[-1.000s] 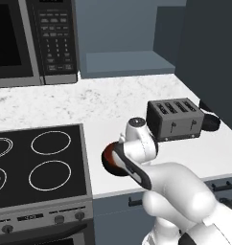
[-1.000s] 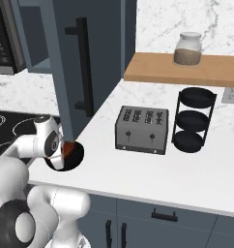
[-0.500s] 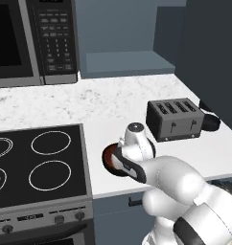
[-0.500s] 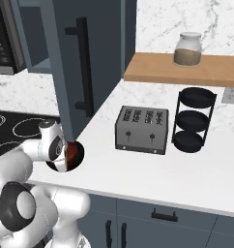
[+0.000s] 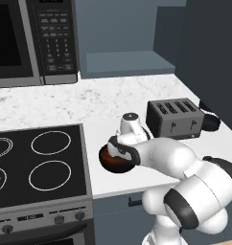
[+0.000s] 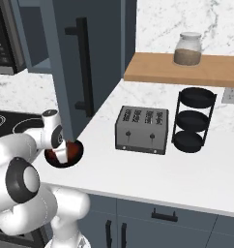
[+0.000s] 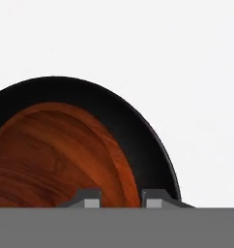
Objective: Pick up the bowls on the counter and stack them on top of one another in the open cabinet. Place the smaller bowl on top of the larger bowl.
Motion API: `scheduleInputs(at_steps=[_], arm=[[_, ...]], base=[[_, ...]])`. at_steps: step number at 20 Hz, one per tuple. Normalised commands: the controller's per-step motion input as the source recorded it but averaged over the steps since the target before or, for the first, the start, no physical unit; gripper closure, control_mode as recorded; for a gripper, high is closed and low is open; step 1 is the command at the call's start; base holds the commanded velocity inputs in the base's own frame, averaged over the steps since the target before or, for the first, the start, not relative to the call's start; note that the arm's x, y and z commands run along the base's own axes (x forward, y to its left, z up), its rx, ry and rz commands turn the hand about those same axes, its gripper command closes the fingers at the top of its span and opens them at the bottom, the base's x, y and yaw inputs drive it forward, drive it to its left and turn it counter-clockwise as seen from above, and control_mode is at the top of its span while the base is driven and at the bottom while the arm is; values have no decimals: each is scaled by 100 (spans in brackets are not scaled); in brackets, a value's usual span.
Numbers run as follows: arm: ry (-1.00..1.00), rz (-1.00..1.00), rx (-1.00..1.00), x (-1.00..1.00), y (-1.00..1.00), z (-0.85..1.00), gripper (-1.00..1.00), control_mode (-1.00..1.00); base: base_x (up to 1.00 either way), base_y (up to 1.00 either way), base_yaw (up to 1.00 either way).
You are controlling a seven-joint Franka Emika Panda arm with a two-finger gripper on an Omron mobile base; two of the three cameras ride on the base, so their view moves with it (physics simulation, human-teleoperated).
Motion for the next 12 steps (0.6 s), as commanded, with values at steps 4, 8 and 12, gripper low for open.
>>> scheduleInputs(at_steps=[4,8,12], arm=[[-7,0,0,-37,0,6,-100,-100],[-6,0,1,-32,-4,6,-100,-100],[0,11,9,-39,-47,7,-100,-100]], base=[[0,0,0],[0,0,0],[0,0,0]])
